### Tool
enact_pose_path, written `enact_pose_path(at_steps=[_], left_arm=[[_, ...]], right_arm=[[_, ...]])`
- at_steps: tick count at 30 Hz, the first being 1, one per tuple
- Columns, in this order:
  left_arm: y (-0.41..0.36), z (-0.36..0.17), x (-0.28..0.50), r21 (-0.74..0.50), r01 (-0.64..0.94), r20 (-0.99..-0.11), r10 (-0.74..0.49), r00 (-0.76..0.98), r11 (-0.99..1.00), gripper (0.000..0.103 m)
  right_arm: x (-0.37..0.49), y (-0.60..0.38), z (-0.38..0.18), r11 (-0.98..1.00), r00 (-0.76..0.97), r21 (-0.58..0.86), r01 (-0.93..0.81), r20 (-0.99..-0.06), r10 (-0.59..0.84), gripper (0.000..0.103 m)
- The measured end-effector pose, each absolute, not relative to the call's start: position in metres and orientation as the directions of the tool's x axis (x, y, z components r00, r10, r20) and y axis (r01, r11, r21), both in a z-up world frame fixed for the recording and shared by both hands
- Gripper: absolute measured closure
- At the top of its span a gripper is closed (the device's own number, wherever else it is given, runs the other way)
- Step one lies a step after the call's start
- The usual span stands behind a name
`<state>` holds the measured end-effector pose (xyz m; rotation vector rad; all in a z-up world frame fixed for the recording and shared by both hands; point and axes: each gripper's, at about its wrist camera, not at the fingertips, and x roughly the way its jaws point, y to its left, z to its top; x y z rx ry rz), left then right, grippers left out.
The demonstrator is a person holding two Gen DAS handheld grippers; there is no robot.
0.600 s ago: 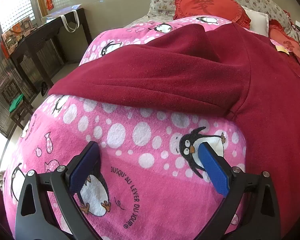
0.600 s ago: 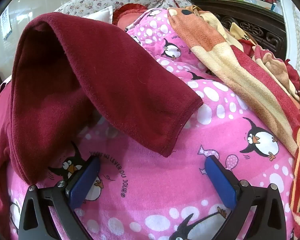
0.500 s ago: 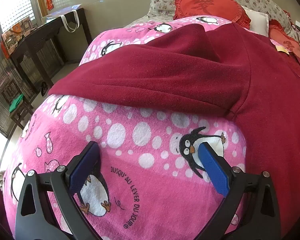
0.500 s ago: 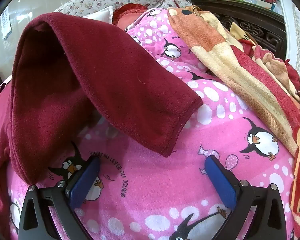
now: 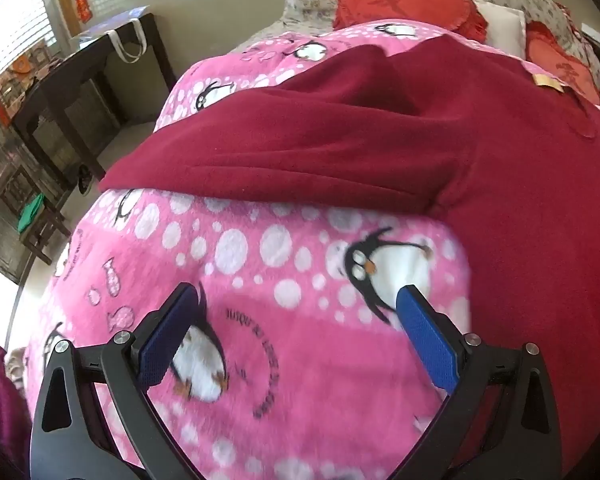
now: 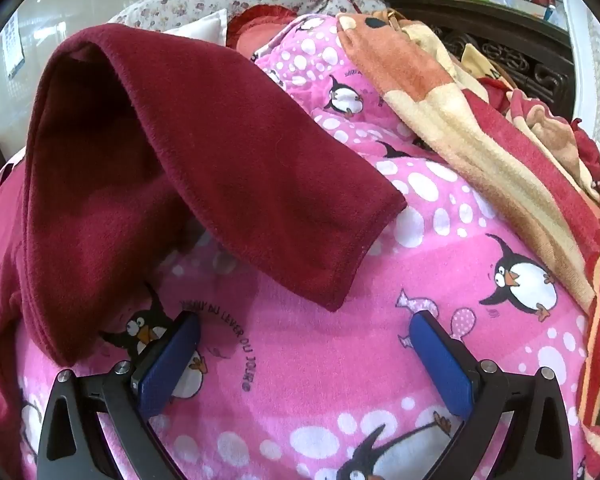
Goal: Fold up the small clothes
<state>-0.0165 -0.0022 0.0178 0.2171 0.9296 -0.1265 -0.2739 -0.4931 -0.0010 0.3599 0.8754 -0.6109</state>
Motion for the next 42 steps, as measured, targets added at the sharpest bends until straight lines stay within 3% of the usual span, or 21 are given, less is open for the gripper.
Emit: enact_pose_path(at_steps=[7, 23, 42], left_arm=[[-0.011, 0.068, -0.049, 0.101, 0.285, -0.758, -0.112, 0.643, 0.953, 0.003], [-0.065, 0.117, -0.094, 0.008, 0.397, -0.719, -0.27, 0.64, 0.918, 0.003], [-0.079, 0.107, -0.087, 0.007, 0.403, -0.734, -0.269, 0.623, 0.915, 0.003]], right_arm=[[-0.294, -0.475, 0.027, 0.758, 0.412, -0.009, 0.652, -0.835, -0.364, 0.0], [-0.307, -0.355, 0.136, 0.842, 0.558, 0.057, 0.537, -0.772, -0.304, 0.0], [-0.231, -0.285, 0.138, 0.894, 0.578, 0.078, 0.442, -0.786, -0.218, 0.0]])
